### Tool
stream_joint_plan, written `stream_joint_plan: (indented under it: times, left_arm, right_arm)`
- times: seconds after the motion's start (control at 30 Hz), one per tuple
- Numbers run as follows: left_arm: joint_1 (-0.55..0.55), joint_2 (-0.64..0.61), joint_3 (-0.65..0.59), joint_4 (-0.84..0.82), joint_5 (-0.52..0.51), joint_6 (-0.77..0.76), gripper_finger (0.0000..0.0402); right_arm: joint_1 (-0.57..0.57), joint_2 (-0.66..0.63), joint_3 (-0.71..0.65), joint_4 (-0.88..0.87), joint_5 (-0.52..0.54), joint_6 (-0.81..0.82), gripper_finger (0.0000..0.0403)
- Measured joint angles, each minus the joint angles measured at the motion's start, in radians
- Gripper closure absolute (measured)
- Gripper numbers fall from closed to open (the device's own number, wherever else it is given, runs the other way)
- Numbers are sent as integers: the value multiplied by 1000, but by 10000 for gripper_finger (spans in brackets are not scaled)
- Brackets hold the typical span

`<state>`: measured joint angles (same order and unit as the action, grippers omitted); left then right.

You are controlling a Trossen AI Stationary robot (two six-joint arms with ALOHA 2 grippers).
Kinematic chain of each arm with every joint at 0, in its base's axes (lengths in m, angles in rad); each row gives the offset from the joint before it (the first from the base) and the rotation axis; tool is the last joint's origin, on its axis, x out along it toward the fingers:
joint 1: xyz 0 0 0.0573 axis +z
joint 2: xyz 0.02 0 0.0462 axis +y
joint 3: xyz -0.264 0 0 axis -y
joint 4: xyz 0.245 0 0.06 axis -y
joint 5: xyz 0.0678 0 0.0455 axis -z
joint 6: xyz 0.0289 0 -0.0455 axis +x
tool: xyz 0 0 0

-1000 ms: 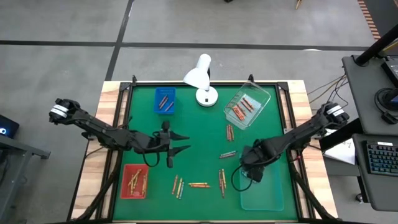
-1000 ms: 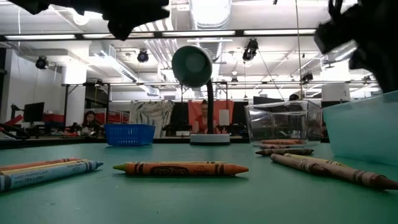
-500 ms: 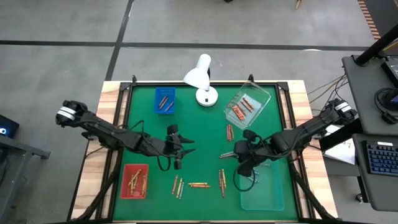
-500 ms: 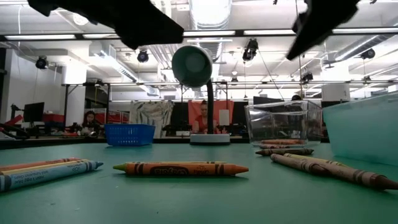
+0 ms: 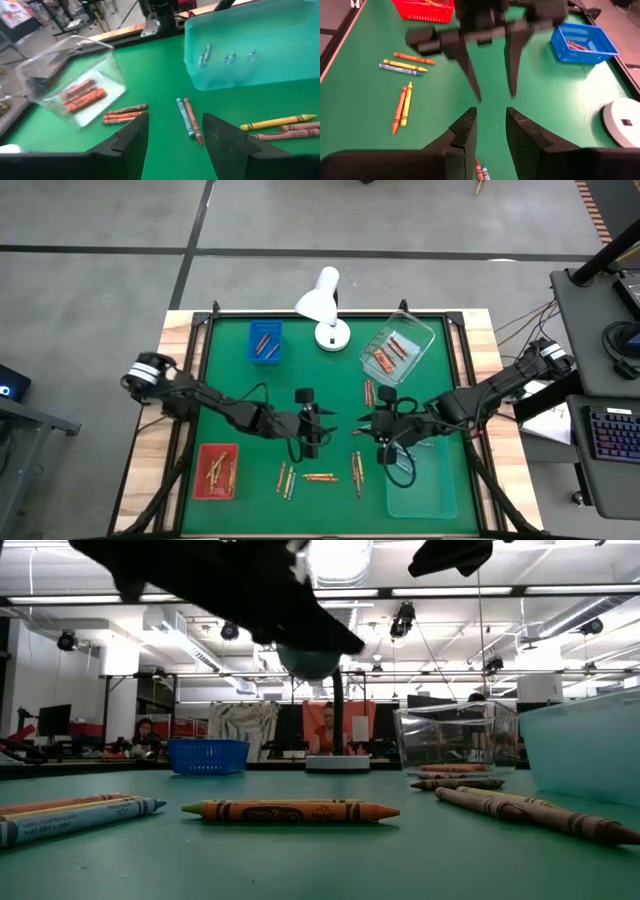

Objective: Sort crayons
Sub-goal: Put the brown crayon into the blue bin

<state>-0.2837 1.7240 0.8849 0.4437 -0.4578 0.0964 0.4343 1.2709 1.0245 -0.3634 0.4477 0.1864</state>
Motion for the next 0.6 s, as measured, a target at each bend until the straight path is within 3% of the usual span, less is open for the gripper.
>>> stream_joint_plan:
  times: [0.23, 0.4, 0.47, 0.6]
  left_arm:
    - [43, 111, 2, 151, 28, 0, 215]
    - [56, 95, -2, 98, 16, -13, 215]
    - [55, 54, -10, 49, -10, -8, 215]
    - [57, -58, -58, 23, -74, 30, 215]
  right_arm:
    - [0, 0, 0, 31, 15, 7, 311]
    - [-30, 0, 0, 15, 243, 286, 322]
    - [-78, 0, 2, -15, 182, 426, 329]
    - [-174, 35, 8, -59, -47, 588, 345]
